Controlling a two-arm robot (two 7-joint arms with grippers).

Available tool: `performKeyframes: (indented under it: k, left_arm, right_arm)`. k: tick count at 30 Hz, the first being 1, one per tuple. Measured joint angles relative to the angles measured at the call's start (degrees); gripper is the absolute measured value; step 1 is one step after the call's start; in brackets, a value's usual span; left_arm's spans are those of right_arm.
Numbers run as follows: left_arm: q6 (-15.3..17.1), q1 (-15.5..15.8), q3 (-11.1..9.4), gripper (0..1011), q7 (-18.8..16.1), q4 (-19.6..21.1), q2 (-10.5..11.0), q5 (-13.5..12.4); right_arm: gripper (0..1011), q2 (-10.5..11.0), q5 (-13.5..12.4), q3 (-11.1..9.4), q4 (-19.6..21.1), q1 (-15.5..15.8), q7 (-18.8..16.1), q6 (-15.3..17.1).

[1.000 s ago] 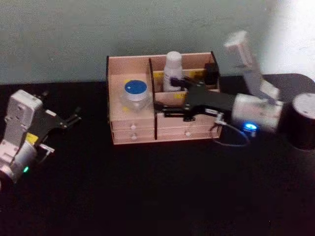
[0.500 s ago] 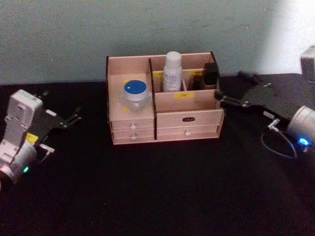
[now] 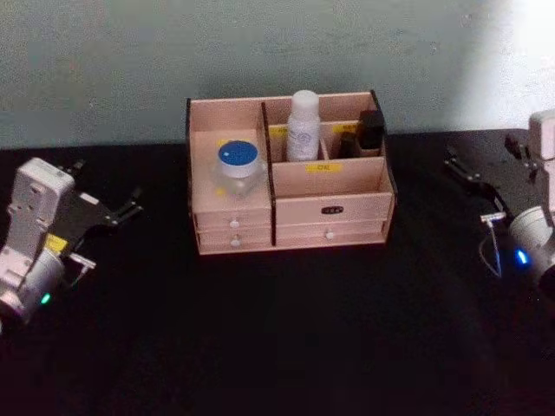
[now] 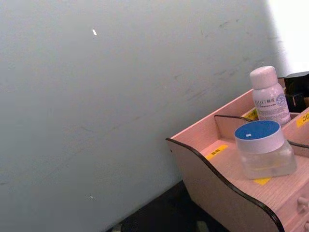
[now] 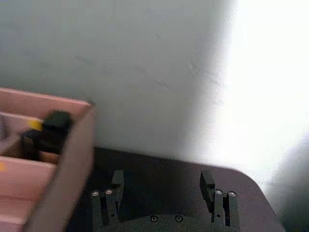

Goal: Pick up the facial cleanser and watermelon frost from the table and place them into the tiered storage box.

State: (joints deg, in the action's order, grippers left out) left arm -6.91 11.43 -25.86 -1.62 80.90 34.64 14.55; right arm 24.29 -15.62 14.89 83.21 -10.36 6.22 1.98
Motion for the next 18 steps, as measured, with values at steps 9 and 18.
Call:
performKeyframes:
  k: [9, 18]
  left_arm:
    - [0.00, 0.00, 0.00, 1001, 0.00, 0.00, 0.00, 0.00]
    - [0.00, 0.00, 0.00, 1001, 0.00, 0.00, 0.00, 0.00]
  right_arm:
    - [1003, -3.74, 3.32, 0.50, -8.10, -3.80, 2.56, 1.96]
    - [1002, -3.84, 3.37, 0.54, -8.23, -3.85, 2.61, 2.09]
